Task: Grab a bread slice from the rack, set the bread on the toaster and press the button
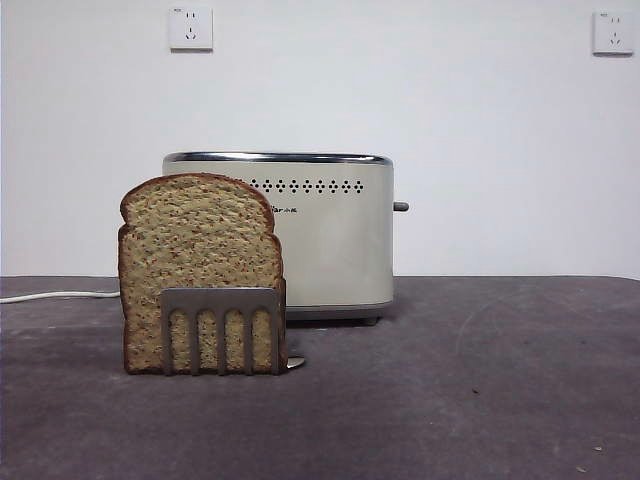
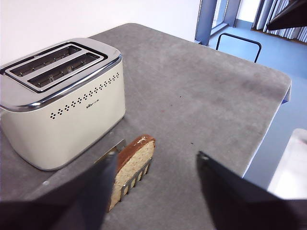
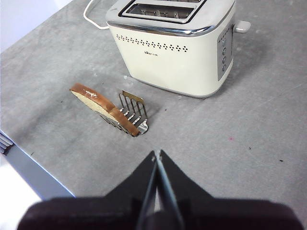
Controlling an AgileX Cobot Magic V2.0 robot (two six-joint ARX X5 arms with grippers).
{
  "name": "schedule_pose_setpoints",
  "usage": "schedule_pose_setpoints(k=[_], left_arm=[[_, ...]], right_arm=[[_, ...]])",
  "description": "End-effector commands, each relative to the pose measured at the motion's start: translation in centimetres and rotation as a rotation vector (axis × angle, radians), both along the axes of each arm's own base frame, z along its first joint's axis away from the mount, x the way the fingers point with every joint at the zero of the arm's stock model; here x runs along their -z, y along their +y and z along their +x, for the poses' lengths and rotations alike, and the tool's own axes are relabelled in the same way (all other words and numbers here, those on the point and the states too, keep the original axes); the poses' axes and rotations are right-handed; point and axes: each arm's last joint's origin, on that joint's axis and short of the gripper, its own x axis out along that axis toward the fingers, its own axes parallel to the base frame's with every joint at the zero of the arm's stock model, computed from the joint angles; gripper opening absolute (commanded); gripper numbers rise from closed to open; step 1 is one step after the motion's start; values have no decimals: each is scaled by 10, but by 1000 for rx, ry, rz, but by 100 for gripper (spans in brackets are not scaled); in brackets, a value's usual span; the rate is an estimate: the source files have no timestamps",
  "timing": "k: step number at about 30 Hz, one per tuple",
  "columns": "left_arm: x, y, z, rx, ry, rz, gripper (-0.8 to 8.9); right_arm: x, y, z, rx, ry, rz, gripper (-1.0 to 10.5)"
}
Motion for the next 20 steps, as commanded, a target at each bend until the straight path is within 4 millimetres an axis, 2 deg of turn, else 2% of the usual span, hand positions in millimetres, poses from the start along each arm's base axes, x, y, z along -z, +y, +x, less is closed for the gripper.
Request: schedule_pose_setpoints(k=[1,6,11,16,20], left_arm=[[-6,-2,3,11,-24,19,719],[-14,-9,16,59,-23,60,719],[-18,-23,39,111,15,118,719],[-15,-48,68,184,57,224,719],[-3,-75,90,233,80,359,719]], right_arm=[[-1,0,0,-6,-11,-4,-13],[0,0,1,-7,-6,-4,-13],[1,1,4,-8,6,-5,-13],[1,1,5,-8,11,-5,-12],[1,1,6,-8,13,-5,-13]])
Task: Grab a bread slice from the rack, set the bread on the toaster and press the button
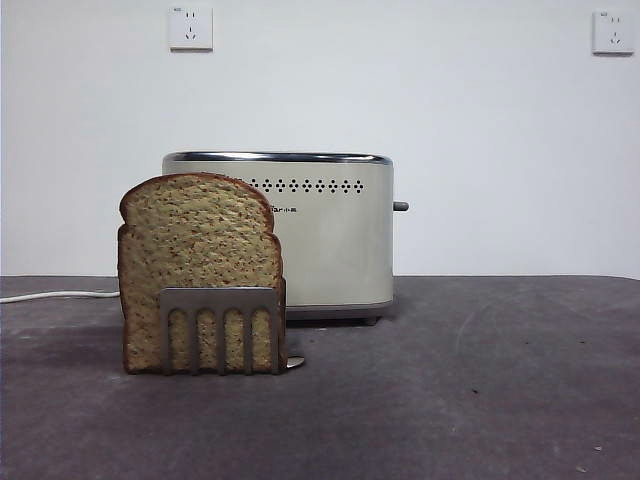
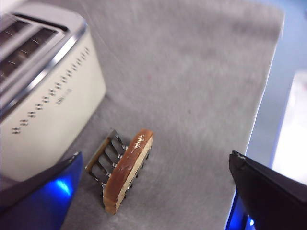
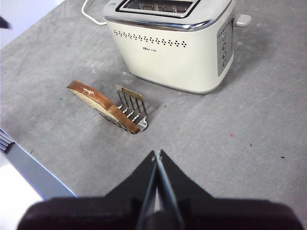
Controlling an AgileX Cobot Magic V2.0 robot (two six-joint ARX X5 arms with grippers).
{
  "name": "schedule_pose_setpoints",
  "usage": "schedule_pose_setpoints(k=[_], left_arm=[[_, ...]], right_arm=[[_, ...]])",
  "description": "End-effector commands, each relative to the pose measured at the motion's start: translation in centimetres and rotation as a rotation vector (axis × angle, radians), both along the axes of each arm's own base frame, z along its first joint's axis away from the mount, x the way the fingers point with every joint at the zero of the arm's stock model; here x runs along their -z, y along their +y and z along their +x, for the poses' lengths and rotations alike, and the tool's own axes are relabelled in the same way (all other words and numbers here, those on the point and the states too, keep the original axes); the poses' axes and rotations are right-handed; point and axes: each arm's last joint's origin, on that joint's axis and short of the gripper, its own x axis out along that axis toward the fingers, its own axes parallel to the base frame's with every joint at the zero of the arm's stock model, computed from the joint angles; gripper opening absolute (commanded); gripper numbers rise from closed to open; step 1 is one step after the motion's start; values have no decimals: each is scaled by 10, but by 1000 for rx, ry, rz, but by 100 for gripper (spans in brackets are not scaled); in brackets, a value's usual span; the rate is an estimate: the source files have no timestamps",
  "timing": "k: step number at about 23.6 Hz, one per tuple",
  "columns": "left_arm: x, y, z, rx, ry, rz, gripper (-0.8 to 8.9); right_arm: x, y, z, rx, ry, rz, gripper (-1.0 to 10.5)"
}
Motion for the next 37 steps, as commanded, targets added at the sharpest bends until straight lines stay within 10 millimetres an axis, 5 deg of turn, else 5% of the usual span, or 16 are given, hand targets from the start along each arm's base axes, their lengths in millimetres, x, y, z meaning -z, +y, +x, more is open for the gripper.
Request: schedule_pose_setpoints(k=[1,14,20,22,37], left_arm=[[11,-19,12,56,-19,110,719],[81,-85,60,153,-9,503,714],[82,-85,62,137,-21,518,220],[82,-85,62,132,-23,525,140],[82,-85,62,138,-20,522,-8]], right_arm=[[-1,0,0,-8,-9,-3,-12],[0,2,2,-20,-1,-4,-13],[0,2,2,-20,0,-4,-12],[0,2,2,-20,0,-4,-12],[0,2,2,-20,0,-4,-12]])
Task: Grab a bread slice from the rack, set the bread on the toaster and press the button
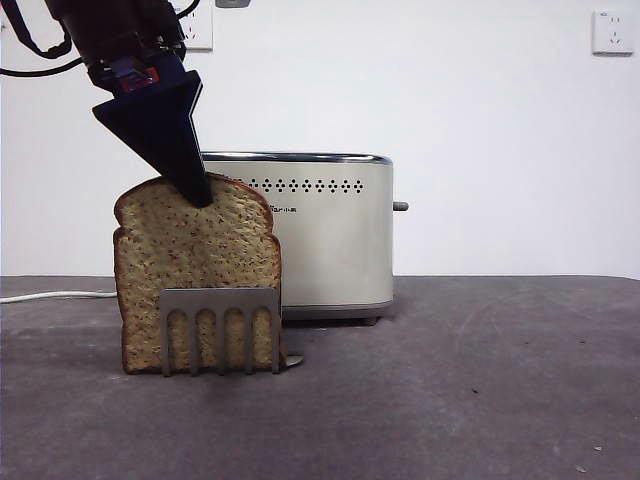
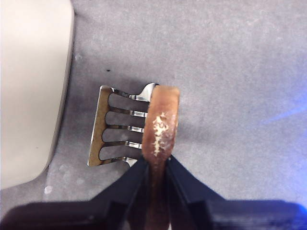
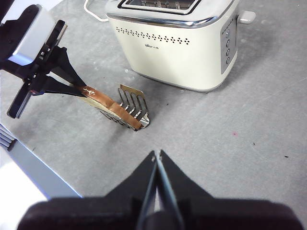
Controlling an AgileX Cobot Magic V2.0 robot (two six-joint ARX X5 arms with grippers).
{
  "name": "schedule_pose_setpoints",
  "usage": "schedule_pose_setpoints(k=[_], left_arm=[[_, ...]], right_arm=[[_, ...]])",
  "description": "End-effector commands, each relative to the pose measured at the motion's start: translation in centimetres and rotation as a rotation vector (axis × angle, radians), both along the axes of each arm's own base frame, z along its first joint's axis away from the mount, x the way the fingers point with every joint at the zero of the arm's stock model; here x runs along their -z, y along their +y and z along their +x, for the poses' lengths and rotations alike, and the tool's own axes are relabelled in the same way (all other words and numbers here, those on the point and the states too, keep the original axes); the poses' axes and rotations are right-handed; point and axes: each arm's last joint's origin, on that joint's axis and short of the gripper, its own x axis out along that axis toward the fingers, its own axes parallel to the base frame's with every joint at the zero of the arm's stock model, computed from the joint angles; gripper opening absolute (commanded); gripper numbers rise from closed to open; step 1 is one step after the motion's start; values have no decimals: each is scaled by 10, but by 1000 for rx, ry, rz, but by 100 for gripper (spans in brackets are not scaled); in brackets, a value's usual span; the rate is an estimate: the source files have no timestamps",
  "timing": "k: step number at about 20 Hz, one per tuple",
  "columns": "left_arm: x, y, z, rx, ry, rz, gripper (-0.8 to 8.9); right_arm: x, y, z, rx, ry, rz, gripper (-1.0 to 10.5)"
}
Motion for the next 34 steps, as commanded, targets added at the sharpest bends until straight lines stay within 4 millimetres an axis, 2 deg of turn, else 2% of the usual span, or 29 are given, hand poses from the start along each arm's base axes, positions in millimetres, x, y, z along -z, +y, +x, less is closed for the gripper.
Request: schedule_pose_setpoints(k=[1,4,10,13,17,19,20,22,29,31,34], left_arm=[[-1,0,0,13,-4,-1,-8],[-11,1,-1,13,-12,-6,-8],[-60,1,-3,13,-54,-38,-8],[-96,5,-7,2,-100,-51,-8],[-163,11,-12,11,-320,-154,-9],[-185,12,-13,28,-448,-184,-9],[-189,12,-11,31,-490,-172,-10],[-189,12,-1,30,-514,-127,-10],[-146,6,68,-23,-445,-36,-10],[-138,5,80,-28,-439,-38,-10],[-135,5,86,-1,-423,-66,-10]], right_arm=[[-1,0,0,-6,-9,-2,-12],[-1,0,0,-7,-10,-2,-13],[-1,0,0,-8,-11,-4,-12],[-1,0,0,-8,-10,-4,-12],[0,0,1,-8,-5,-4,-12],[0,1,2,-8,-1,-5,-12],[0,1,2,-8,-1,-5,-12],[1,1,4,-9,5,-5,-12],[4,3,10,-25,29,-10,-12],[5,3,12,-26,35,-12,-12],[7,4,17,-29,54,-18,-12]])
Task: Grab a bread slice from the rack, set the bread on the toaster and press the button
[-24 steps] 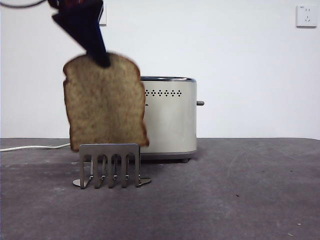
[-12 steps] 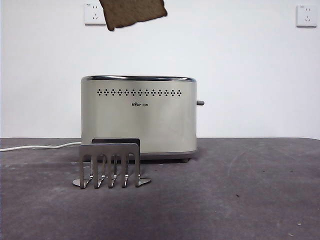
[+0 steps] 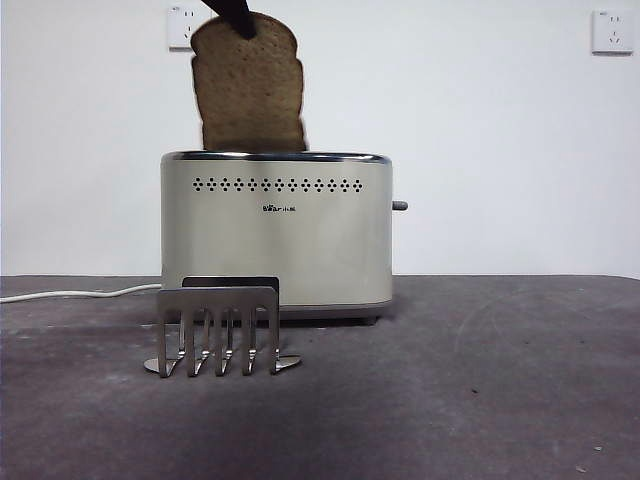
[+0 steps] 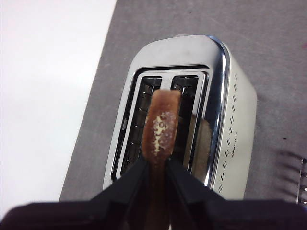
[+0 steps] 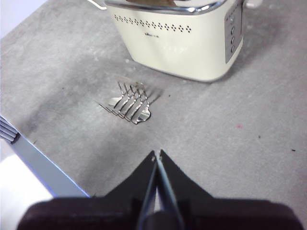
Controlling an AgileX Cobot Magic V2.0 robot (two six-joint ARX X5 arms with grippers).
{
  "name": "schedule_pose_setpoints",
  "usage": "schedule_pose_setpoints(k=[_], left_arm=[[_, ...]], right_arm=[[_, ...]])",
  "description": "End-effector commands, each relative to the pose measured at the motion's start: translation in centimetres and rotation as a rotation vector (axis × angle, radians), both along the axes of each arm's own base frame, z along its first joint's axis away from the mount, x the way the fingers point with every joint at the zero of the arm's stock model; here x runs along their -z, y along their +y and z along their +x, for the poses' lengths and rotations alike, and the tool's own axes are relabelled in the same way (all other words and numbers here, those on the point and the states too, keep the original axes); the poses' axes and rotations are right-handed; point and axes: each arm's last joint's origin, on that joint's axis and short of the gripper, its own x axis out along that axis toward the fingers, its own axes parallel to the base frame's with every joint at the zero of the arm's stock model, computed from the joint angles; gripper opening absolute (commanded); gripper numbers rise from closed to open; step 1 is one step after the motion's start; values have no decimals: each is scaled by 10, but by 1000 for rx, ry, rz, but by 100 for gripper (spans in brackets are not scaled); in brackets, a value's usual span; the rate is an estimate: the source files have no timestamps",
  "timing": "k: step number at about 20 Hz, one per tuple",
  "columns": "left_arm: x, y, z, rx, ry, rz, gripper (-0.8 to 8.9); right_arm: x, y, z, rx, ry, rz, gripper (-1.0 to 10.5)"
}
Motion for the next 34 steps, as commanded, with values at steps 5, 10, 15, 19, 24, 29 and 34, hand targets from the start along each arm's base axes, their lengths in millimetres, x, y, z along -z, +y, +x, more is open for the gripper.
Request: schedule_pose_setpoints(k=[5,10,15,19,24,29,34], left_arm=[[5,-2,6,56,8,-2,-10],[4,-9,4,78,-10,-17,-10],[4,-15,3,86,-20,-18,-10],[12,-17,6,83,24,-1,-10],[30,-20,19,79,79,29,-10],[59,-18,51,36,106,43,-10],[79,-16,72,-8,129,31,166]], right_arm=[[5,2,12,-17,31,-16,-13],[8,2,16,-22,45,-19,-12],[8,6,15,-51,41,-24,-12],[8,8,15,-68,40,-25,-12],[8,9,15,-68,40,-25,-13],[8,9,15,-68,40,-25,-13],[7,9,15,-68,33,-25,-12]])
